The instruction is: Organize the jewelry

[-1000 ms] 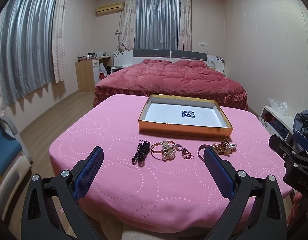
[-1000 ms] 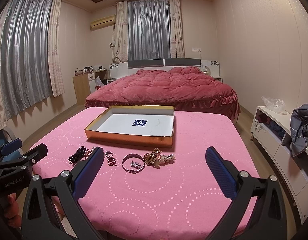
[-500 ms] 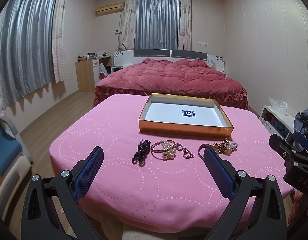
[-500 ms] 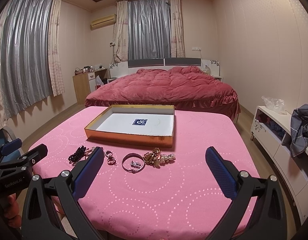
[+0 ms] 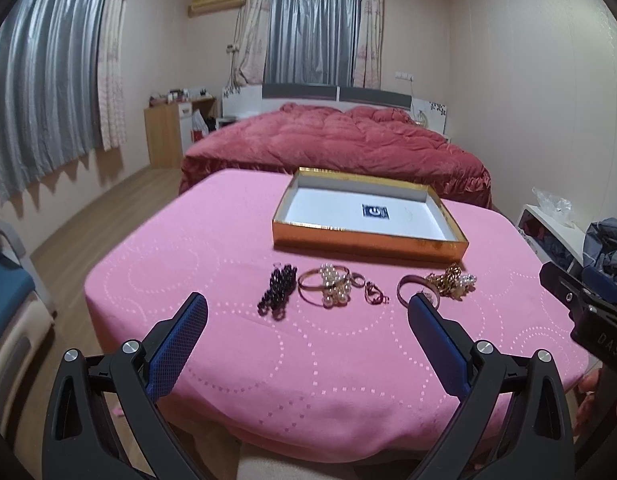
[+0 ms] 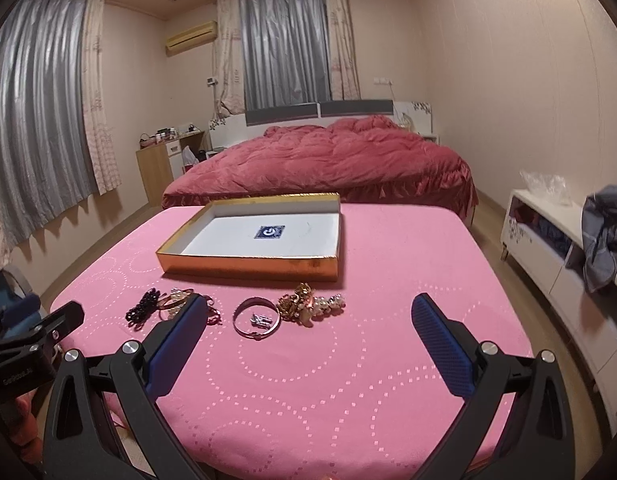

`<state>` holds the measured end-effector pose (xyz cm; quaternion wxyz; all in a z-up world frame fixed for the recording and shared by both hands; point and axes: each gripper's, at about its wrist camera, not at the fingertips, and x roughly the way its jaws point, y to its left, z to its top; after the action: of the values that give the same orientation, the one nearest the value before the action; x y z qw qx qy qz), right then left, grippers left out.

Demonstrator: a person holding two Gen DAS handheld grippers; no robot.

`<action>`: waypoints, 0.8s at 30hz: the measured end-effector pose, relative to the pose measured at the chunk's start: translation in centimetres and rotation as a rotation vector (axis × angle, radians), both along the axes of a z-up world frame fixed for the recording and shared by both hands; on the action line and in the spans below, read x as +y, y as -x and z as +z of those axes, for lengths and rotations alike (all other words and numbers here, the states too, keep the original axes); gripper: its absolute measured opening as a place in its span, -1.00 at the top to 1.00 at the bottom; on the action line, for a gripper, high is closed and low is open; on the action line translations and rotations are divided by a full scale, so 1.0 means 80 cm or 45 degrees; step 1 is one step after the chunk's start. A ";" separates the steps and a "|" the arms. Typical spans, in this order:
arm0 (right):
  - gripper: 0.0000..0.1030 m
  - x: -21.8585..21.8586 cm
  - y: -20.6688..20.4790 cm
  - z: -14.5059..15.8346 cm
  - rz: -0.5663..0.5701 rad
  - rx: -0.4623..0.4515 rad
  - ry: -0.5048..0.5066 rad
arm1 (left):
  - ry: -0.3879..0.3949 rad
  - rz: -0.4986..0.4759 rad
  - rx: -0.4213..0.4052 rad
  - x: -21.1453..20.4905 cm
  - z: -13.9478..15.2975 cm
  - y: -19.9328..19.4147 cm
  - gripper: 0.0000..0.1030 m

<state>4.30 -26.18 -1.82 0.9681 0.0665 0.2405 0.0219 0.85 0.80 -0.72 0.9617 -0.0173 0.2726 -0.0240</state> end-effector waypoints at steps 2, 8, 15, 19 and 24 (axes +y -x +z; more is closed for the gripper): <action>1.00 -0.003 -0.008 -0.009 -0.002 0.028 -0.003 | 0.008 -0.015 0.042 0.003 -0.010 -0.008 -0.89; 1.00 -0.006 -0.041 -0.048 -0.007 0.171 0.074 | -0.026 0.049 0.143 0.016 -0.040 -0.025 -0.89; 1.00 -0.026 -0.080 -0.073 -0.081 0.235 0.115 | 0.081 0.059 0.174 0.046 -0.060 -0.044 -0.89; 1.00 -0.036 -0.111 -0.085 -0.098 0.299 0.100 | 0.020 0.094 0.202 0.046 -0.071 -0.067 -0.89; 1.00 -0.043 -0.140 -0.094 -0.116 0.351 0.109 | -0.040 0.115 0.237 0.047 -0.084 -0.102 -0.89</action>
<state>15.48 -29.60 -9.31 0.9279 0.0383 0.3685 -0.0416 9.03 4.58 -7.48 0.9324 -0.0167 0.3600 0.0254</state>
